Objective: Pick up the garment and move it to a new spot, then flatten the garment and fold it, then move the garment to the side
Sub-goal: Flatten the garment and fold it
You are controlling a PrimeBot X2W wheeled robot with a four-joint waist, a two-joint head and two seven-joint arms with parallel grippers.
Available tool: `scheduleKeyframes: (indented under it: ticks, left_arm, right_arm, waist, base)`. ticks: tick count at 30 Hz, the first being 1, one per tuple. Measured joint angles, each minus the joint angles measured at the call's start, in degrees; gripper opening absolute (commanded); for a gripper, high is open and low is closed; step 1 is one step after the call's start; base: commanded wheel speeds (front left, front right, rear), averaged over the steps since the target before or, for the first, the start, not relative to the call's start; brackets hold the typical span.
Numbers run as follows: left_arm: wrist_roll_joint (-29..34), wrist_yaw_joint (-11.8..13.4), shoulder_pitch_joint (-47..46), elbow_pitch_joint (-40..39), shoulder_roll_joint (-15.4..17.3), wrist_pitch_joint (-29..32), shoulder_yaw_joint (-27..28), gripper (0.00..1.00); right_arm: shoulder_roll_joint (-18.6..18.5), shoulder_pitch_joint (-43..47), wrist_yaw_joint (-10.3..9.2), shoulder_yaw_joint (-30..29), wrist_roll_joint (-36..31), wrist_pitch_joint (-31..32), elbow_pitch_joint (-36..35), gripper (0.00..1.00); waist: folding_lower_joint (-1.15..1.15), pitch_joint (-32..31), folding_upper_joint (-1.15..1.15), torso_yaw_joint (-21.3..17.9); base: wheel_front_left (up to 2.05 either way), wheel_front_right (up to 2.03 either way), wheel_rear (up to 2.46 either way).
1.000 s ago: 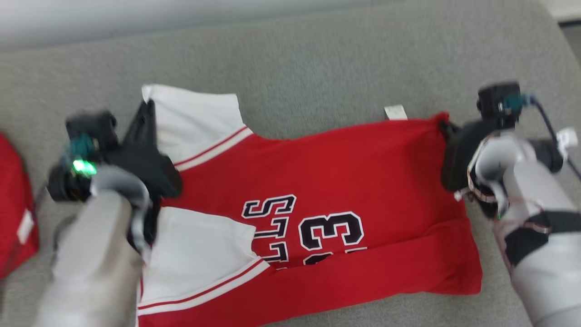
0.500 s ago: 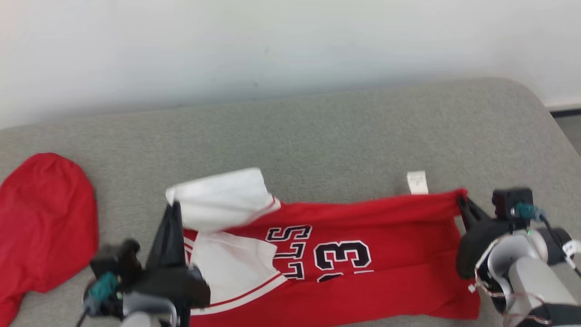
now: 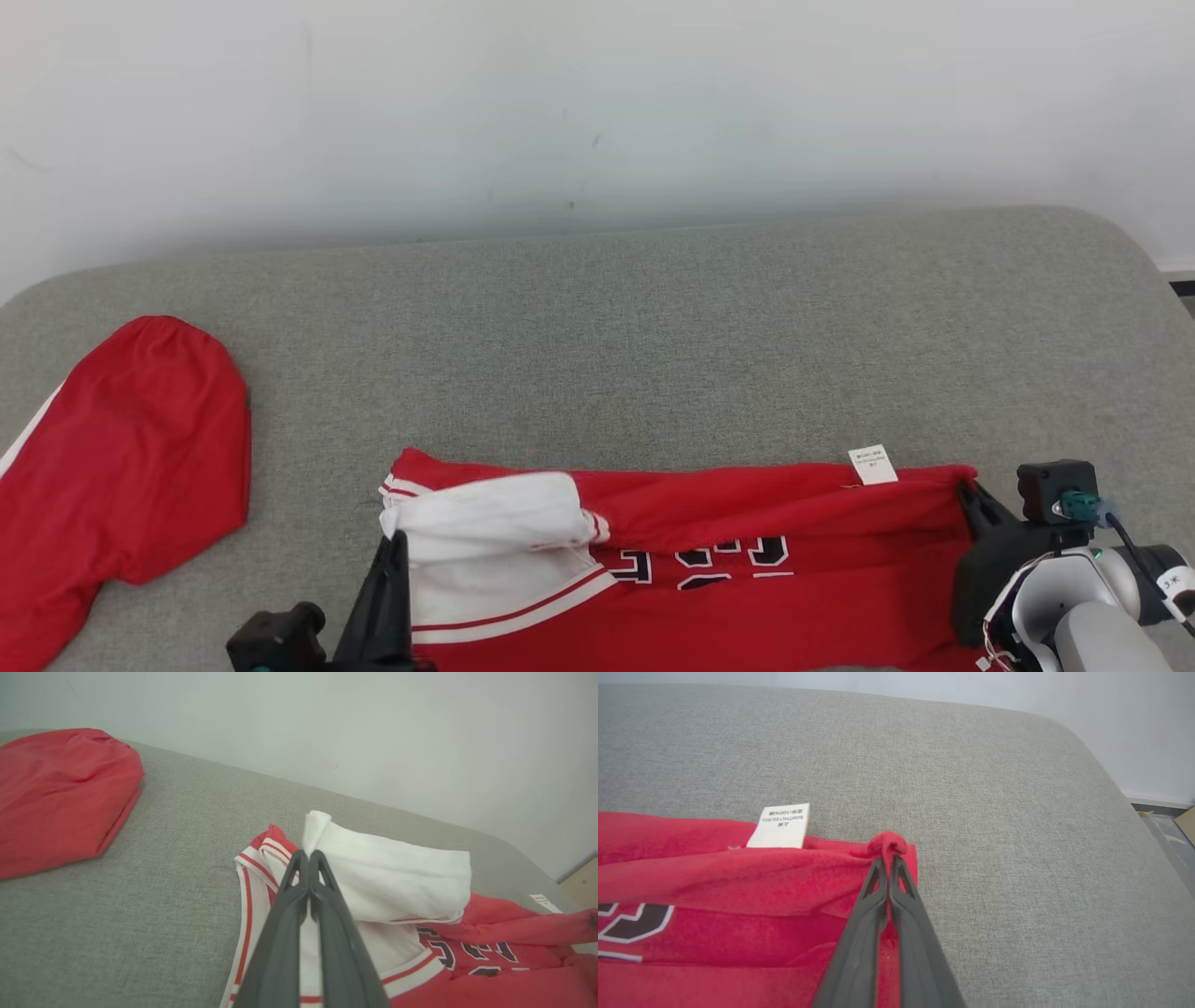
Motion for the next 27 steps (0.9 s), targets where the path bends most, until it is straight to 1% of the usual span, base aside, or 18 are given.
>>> scheduleKeyframes:
  ticks: [3, 12, 13, 14, 15, 16, 17, 18, 22, 25, 27]
  left_arm:
    - [0.8, -0.8, 0.7, 1.1, -0.5, 0.0, 0.0, 0.0]
    - [1.7, -1.7, 3.1, 4.8, -1.3, 0.0, -0.1, 0.0]
    - [1.6, -1.8, 3.4, 5.2, -1.4, 0.0, 0.0, 0.0]
    - [1.4, -1.9, 3.9, 6.2, -1.5, 0.0, -0.2, 0.0]
    - [1.2, -2.4, 4.2, 6.7, -1.6, 0.0, -0.3, 0.0]
    - [1.2, -2.5, 4.3, 7.2, -1.6, 0.0, -0.5, 0.03]
    - [1.2, -3.0, 4.3, 7.6, -1.7, 0.0, -0.8, 0.32]
    - [1.3, -3.3, 4.3, 7.8, -1.7, 0.0, -1.0, 1.0]
    - [2.8, -3.9, 4.1, 7.1, -1.8, 0.0, -0.4, 1.0]
    - [6.2, -4.6, 4.2, 2.3, -1.5, 0.0, 1.9, 1.0]
    - [8.2, -5.4, 4.7, -2.3, -1.6, 0.0, 4.2, 1.0]
  right_arm:
    - [0.3, 1.0, 0.0, -0.4, -0.5, 1.0, -0.7, 0.0]
    - [0.1, 3.1, 0.0, -1.3, -2.5, 3.8, -3.4, 0.0]
    - [0.0, 3.4, 0.0, -1.3, -2.5, 4.0, -3.6, 0.39]
    - [0.0, 3.7, 0.0, -1.6, -2.5, 5.0, -4.2, 1.0]
    - [-0.1, 4.0, 0.0, -1.8, -2.4, 5.2, -4.7, 1.0]
    - [-0.1, 4.2, 0.0, -2.1, -2.4, 5.5, -5.1, 1.0]
    - [0.0, 4.5, 0.0, -2.7, -2.0, 6.0, -5.6, 1.0]
    - [0.1, 4.8, 0.0, -3.4, -1.1, 6.5, -6.2, 1.0]
    - [0.8, 6.2, 0.0, -5.8, 1.2, 9.8, -10.1, 1.0]
    - [1.8, 7.3, 0.0, -9.0, 3.0, 13.7, -14.2, 1.0]
    - [3.7, 8.0, 0.0, -11.0, 4.8, 16.6, -16.9, 1.0]
  waist:
    - [0.0, 0.1, 0.0, 0.1]
    - [0.01, 0.1, 0.0, 0.6]
    - [0.01, 0.2, 0.0, 0.6]
    - [0.01, 0.2, 0.01, 0.8]
    - [0.01, 0.3, 0.01, 1.0]
    - [0.01, 0.4, 0.01, 1.1]
    - [0.01, 0.4, 0.01, 1.3]
    - [0.01, 0.5, 0.01, 1.6]
    - [0.01, 0.7, 0.01, 2.3]
    - [0.01, 0.9, 0.01, 2.7]
    - [0.01, 1.0, 0.01, 2.8]
  base:
    - [0.0, 0.0, 0.0]
    - [0.0, 0.0, 0.0]
    - [0.0, 0.0, 0.0]
    - [0.0, 0.0, 0.0]
    - [0.0, 0.0, 0.0]
    - [0.0, 0.0, 0.0]
    - [0.0, 0.0, 0.0]
    - [0.0, 0.0, 0.0]
    - [0.0, 0.0, 0.0]
    - [0.0, 0.0, 0.0]
    - [0.0, 0.0, 0.0]
